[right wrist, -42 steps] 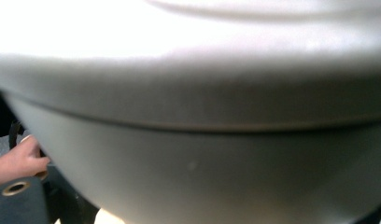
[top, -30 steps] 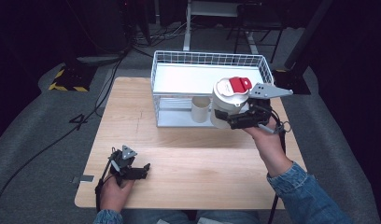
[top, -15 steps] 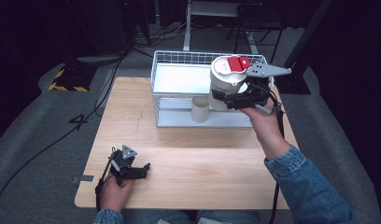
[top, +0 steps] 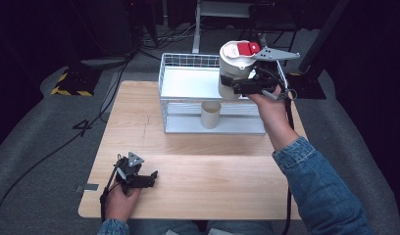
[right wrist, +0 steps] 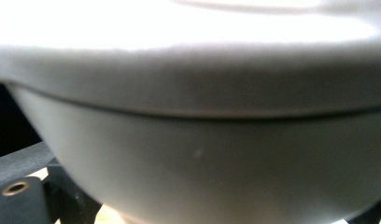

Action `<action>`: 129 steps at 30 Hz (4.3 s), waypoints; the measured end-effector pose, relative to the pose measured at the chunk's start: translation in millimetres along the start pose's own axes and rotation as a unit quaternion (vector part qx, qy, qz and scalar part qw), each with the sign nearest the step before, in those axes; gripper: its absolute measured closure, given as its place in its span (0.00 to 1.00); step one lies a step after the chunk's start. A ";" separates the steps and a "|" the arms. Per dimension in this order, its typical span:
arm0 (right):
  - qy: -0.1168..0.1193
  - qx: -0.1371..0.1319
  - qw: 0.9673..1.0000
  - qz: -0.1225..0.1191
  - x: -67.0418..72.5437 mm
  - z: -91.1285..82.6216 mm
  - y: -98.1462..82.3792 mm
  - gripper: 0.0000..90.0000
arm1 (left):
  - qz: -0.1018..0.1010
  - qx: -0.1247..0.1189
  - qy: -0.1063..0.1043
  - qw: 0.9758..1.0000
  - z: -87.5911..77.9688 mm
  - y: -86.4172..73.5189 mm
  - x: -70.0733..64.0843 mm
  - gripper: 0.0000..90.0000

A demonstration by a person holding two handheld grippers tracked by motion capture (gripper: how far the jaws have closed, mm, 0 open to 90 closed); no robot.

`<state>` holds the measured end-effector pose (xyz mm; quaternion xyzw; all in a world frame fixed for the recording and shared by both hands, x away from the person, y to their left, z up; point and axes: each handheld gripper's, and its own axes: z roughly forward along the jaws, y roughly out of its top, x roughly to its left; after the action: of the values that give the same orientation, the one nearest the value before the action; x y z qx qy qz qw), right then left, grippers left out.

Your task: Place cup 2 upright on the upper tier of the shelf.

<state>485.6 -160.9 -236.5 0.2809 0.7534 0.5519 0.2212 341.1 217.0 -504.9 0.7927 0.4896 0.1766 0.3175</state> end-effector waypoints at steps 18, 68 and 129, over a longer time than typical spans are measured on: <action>-0.053 0.016 0.998 0.042 -41.2 39.2 0.1 0.10 | 0.000 -0.001 0.000 1.000 0.1 0.0 0.0 0.09; -0.044 0.039 0.997 0.043 -60.8 59.4 -24.3 0.10 | 0.000 0.000 0.000 1.000 0.1 0.1 0.0 0.09; -0.009 0.045 0.999 0.011 -45.7 -63.8 -66.0 0.02 | -0.010 -0.003 0.009 1.000 3.2 2.7 -3.7 0.08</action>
<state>466.8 -252.0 -279.8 0.3039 0.7722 0.5174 0.2090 343.1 211.7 -505.3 0.7850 0.5001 0.1819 0.3172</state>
